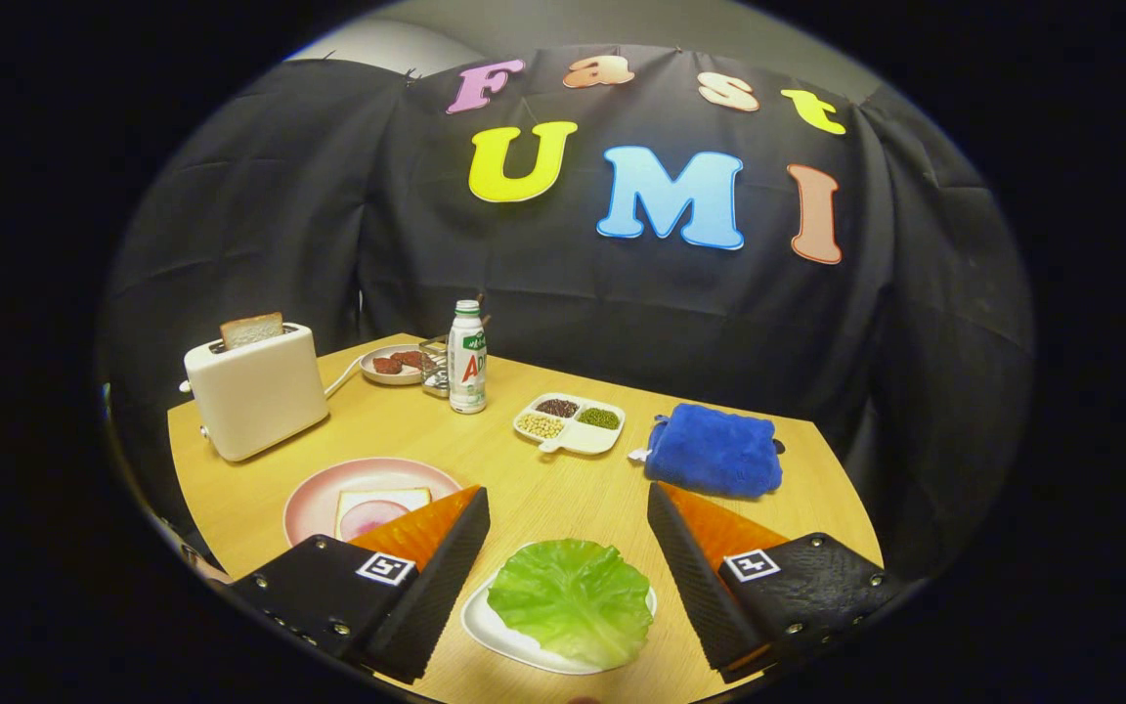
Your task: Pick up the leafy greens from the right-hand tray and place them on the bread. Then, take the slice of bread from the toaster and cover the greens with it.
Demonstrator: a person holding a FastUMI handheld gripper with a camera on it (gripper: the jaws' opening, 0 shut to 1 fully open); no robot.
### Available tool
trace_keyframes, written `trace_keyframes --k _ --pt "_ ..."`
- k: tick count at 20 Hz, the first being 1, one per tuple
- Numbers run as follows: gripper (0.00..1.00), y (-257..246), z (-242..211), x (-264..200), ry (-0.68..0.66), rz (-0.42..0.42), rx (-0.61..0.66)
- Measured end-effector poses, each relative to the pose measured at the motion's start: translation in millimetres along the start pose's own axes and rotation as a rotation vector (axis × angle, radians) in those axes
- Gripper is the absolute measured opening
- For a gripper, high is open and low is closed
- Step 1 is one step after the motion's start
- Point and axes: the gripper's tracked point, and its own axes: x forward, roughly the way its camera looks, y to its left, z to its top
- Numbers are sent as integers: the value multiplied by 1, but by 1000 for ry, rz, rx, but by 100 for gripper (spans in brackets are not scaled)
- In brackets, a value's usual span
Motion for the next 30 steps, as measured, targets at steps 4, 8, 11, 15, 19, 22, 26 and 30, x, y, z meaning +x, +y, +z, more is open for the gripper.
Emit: trace_keyframes --k 4,8,11,15,19,22,26,30 --pt "99 -1 -31 17 95 8 10" --pt "99 -6 -74 34 231 9 16" --pt "100 -8 -99 40 300 8 32" --pt "100 -6 -121 45 357 23 80" --pt "99 -5 -123 46 336 41 106" --pt "81 0 -123 46 322 47 107" --pt "34 6 -123 46 325 39 95" --pt "34 17 -120 41 321 23 62"
